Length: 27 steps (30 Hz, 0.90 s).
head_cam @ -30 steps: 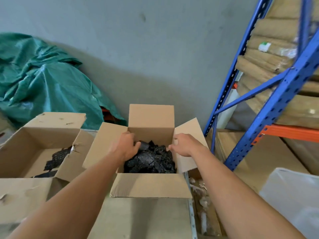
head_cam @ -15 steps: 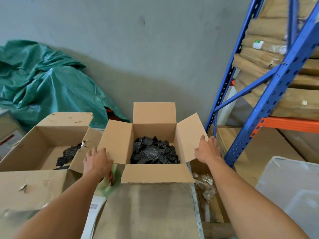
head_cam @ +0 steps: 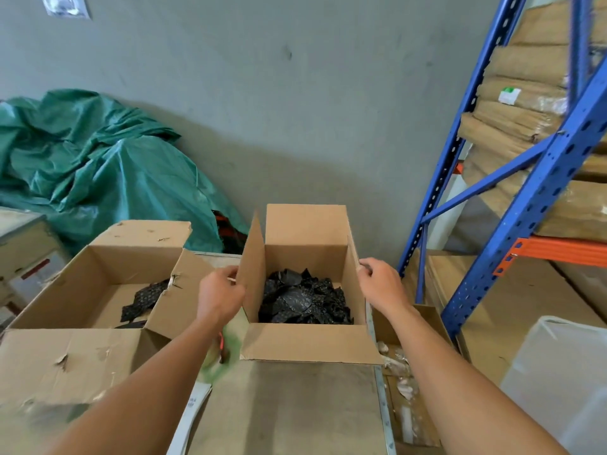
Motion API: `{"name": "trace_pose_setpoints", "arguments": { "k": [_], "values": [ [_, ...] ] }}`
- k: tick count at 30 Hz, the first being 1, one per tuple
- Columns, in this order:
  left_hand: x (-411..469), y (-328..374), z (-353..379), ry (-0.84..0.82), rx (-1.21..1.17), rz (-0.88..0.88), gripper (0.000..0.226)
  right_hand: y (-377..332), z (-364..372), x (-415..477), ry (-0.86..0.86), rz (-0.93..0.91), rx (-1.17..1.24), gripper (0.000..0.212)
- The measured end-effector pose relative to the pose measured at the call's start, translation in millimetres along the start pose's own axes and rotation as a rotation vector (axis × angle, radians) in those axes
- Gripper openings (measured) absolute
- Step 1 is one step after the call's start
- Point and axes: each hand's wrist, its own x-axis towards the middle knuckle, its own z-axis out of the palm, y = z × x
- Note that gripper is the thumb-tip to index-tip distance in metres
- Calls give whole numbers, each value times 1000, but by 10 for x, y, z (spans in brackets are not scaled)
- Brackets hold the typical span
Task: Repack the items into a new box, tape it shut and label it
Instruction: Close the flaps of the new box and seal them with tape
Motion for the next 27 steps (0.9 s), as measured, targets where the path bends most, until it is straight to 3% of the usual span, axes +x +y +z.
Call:
{"name": "trace_pose_setpoints", "arguments": {
  "k": [3,10,13,15,17,20,25,27],
  "values": [
    [-53,134,165,-128,72,159,41,-61,95,48,-161,-26,-17,43],
    [244,-56,416,-458,191,-22,46,181,334,266,-511,51,-164,45],
    [414,-244,458,-505,284,-110,65,336,454,446,-544,84,-169,44],
    [486,-308,521,-554,261,-199,87,403,538,600,-515,87,-193,38],
    [513,-341,621,-586,243,-232,95,452,625,763,-454,94,-189,38],
    [567,-357,790,-586,234,-195,85,532,729,1065,-397,135,-72,58],
    [626,-480,826,-622,76,-247,97,589,797,1582,-466,245,172,120],
    [648,-523,812,-633,37,-259,98,574,853,1764,-486,251,185,132]
  ]
}}
